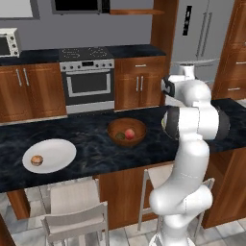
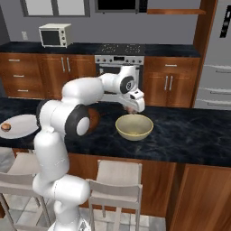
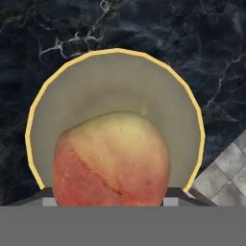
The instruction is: Take the fruits from the plate on the dining counter and place two fruits in each bowl.
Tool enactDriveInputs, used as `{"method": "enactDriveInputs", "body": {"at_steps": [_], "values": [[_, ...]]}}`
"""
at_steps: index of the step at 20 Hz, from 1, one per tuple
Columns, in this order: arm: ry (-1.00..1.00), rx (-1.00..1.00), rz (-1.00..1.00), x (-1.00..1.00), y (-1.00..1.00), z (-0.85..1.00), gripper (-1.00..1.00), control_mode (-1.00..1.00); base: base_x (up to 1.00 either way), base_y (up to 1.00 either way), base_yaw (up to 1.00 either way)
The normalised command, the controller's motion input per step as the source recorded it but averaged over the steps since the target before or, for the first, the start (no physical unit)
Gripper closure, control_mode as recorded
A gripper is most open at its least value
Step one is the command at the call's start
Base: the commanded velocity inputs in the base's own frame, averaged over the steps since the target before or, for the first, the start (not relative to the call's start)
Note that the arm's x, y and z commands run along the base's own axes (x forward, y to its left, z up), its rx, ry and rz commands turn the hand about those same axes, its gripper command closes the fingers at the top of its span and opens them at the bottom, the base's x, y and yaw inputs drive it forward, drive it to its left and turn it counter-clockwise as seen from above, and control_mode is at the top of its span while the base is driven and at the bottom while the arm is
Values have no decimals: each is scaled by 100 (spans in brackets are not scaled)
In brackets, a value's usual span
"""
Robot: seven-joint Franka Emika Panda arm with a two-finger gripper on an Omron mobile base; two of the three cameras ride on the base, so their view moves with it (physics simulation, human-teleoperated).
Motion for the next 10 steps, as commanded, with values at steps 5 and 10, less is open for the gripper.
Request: {"method": "enactDriveInputs", "body": {"at_steps": [5,10], "values": [[0,2,0,18,-21,-58,100,-100,0,0,0],[6,1,0,1,-15,-61,100,-100,0,0,0]]}}
